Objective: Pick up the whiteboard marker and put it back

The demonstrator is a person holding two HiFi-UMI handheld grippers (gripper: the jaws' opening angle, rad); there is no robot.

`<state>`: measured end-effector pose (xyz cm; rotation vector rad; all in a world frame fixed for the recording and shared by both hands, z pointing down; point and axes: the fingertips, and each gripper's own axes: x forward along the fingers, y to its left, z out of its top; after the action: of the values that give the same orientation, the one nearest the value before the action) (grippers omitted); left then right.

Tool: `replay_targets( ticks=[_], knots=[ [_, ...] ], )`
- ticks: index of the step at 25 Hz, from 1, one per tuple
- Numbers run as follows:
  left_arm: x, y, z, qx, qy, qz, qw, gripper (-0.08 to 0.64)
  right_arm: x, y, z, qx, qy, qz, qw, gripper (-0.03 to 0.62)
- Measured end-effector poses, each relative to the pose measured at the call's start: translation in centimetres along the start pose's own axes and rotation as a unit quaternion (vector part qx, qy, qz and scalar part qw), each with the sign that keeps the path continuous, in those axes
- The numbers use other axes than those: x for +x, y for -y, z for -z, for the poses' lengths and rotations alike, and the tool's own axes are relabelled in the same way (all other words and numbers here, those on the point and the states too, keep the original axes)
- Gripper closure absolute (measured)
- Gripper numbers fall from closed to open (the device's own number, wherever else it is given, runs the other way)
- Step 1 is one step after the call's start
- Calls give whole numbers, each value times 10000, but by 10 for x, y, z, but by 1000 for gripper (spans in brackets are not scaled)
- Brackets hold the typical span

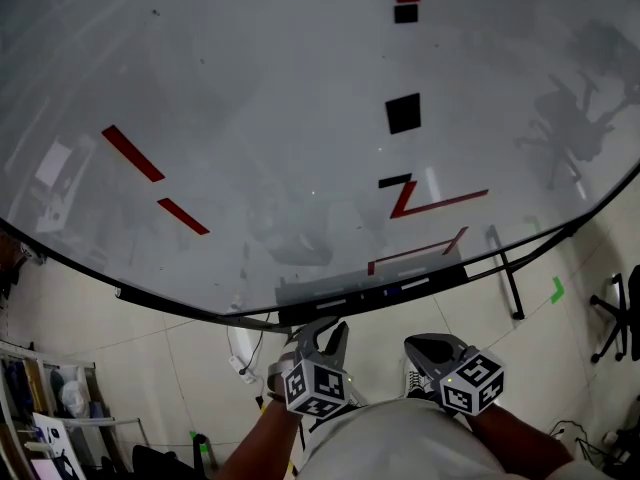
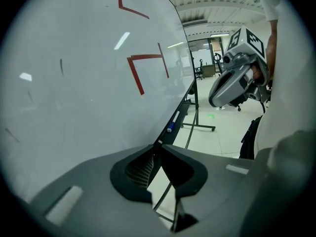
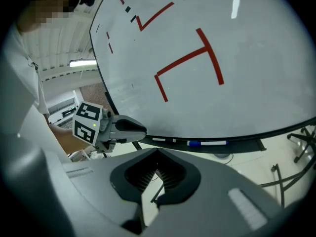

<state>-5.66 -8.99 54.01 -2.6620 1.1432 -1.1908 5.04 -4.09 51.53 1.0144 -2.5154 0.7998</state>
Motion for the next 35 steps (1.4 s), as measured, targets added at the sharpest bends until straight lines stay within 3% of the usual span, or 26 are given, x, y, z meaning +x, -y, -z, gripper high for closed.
replay_targets(
  ticks=[13,35],
  knots=[
    [42,-10,23,279,-493,90,9984,505,1,3,-9,-93,78,-46,9999,591],
    [73,-14,41,1238,-986,130,9873,492,-6,12,-12,-22,206,87,9997,591]
  ],
)
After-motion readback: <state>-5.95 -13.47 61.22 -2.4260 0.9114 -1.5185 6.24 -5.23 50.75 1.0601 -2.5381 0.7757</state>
